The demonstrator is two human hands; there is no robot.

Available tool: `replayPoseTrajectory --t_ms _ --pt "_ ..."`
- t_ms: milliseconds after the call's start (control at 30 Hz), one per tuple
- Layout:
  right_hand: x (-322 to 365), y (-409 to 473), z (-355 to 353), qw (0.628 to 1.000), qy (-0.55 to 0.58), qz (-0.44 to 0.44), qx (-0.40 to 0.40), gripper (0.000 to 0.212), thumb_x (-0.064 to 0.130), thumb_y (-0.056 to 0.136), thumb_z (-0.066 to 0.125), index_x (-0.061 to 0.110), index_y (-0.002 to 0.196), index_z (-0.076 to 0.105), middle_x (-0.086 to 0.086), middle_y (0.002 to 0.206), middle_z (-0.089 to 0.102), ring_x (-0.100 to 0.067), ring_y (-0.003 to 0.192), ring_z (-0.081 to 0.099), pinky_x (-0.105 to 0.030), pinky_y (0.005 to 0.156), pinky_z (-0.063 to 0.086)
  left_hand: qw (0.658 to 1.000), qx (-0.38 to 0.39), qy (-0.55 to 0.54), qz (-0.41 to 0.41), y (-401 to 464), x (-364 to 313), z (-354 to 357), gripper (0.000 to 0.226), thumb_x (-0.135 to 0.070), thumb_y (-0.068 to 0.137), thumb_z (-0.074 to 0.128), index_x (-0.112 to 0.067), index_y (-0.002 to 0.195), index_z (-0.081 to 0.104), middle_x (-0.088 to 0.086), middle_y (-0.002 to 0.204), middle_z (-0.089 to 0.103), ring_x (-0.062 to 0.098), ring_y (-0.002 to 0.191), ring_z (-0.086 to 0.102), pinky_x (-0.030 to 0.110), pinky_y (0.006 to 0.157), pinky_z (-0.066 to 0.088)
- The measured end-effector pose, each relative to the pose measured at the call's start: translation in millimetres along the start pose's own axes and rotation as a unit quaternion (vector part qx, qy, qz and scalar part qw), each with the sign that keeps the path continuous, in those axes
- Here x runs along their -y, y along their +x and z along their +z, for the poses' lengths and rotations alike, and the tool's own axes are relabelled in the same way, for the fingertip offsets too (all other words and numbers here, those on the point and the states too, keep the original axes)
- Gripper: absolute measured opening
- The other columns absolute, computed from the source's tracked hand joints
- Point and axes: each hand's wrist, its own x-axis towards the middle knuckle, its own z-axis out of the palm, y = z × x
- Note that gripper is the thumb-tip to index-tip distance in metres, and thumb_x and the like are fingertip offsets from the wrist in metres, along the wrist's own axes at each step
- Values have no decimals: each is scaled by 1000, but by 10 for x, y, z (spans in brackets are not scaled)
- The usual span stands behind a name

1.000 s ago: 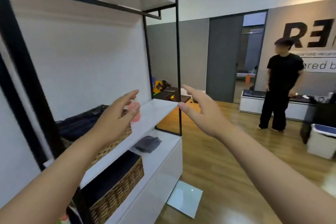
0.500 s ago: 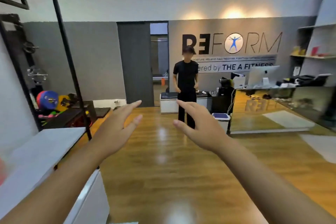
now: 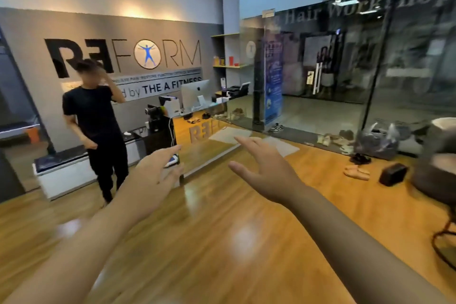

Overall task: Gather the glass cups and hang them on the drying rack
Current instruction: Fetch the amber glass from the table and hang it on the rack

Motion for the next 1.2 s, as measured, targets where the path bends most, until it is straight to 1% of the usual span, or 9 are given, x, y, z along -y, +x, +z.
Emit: replayPoseTrajectory --t_ms 67,200,433,533,667,767,833,967,1200 --pt "-386 80 -142 999 -35 30 -20 79 78 92 44 39 160 36 9 156 47 -10 142 37 -28 101 37 999 24 -18 31 421 -39 369 58 -59 98 42 -41 153 40 -16 145 53 12 130 51 37 102 46" --pt "-1234 341 -492 993 -79 77 -52 72 71 97 48 40 161 34 10 158 45 -12 146 35 -36 110 39 993 58 -35 94 1307 -254 1114 60 -57 100 42 -35 156 38 -10 155 46 13 143 40 42 115 37" --pt "-2599 750 -1253 974 -147 139 -98 76 78 95 43 40 160 34 12 153 49 -9 141 39 -30 107 37 983 49 -50 172 2933 -1005 2226 54 -51 103 44 -37 155 40 -11 150 52 8 134 44 31 97 32" --pt "-3102 829 -1585 961 -187 172 -114 77 79 94 42 39 160 34 13 152 50 -8 139 40 -26 106 34 970 81 -88 211 3494 -1390 2702 57 -53 102 45 -35 155 39 -7 153 51 15 139 45 38 107 40" --pt "-3636 901 -2029 942 -217 213 -143 80 80 92 40 38 159 36 11 152 51 -12 140 42 -36 110 43 953 94 -125 260 4132 -1905 3297 58 -51 102 47 -31 156 40 -4 153 51 17 140 47 43 111 43" --pt "-3957 923 -2280 924 -250 239 -165 77 77 94 43 38 160 36 8 156 49 -13 143 39 -29 104 35 941 100 -139 292 4531 -2264 3736 58 -51 103 47 -32 157 38 -5 155 50 18 141 45 43 111 43" --pt "-4172 943 -2431 911 -269 258 -176 75 73 96 48 37 160 35 9 158 48 -13 146 36 -29 105 32 928 114 -161 317 4786 -2497 4016 58 -52 103 46 -33 157 37 -7 155 48 16 142 44 41 112 41" --pt "-4621 967 -2697 887 -290 302 -194 76 72 96 48 37 161 34 7 161 45 -16 149 35 -43 117 37 897 136 -196 373 5267 -2938 4578 56 -53 104 45 -34 156 37 -10 153 50 15 139 45 40 107 44" --pt "-5520 779 -3091 830 -306 390 -255 74 78 93 46 47 158 30 13 159 45 -9 144 37 -34 108 36 842 194 -223 451 5954 -3795 5689 58 -58 102 41 -37 156 36 -13 155 47 13 142 42 41 111 42"
